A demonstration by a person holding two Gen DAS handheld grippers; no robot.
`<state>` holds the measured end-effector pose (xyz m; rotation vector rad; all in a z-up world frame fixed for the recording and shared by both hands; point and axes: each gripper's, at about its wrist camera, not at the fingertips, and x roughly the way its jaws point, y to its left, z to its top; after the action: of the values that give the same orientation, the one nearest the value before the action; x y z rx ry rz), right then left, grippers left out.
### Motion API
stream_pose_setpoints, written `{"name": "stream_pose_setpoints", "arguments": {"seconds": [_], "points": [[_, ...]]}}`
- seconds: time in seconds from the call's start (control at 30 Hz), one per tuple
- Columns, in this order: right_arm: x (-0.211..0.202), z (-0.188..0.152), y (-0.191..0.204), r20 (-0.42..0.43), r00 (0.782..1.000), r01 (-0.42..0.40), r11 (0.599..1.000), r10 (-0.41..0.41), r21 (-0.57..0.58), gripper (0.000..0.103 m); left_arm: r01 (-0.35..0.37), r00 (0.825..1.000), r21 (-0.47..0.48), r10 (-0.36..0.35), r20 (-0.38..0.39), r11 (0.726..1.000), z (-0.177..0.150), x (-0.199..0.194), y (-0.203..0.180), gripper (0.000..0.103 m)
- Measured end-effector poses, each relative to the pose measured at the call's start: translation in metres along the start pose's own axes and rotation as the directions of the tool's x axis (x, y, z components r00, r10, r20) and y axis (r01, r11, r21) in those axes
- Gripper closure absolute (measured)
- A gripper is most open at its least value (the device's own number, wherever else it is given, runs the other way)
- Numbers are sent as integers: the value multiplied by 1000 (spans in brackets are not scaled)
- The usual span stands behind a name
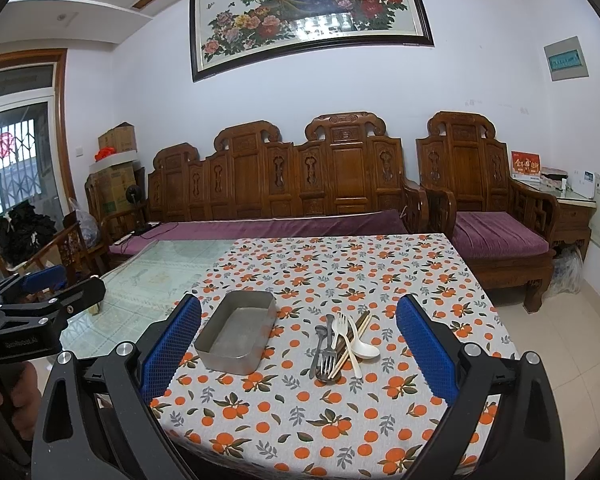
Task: Organize utensils
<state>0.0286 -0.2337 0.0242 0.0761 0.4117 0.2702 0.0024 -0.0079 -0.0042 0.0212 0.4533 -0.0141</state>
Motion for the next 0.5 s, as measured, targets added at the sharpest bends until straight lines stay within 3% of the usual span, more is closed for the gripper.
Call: {"name": "stream_pose_setpoints", "arguments": {"seconds": [0.5], "points": [[40,-24,-35,-56,998,-13,1000,14,17,4,58,989,25,-54,-135,998,-26,58,-6,7]]}}
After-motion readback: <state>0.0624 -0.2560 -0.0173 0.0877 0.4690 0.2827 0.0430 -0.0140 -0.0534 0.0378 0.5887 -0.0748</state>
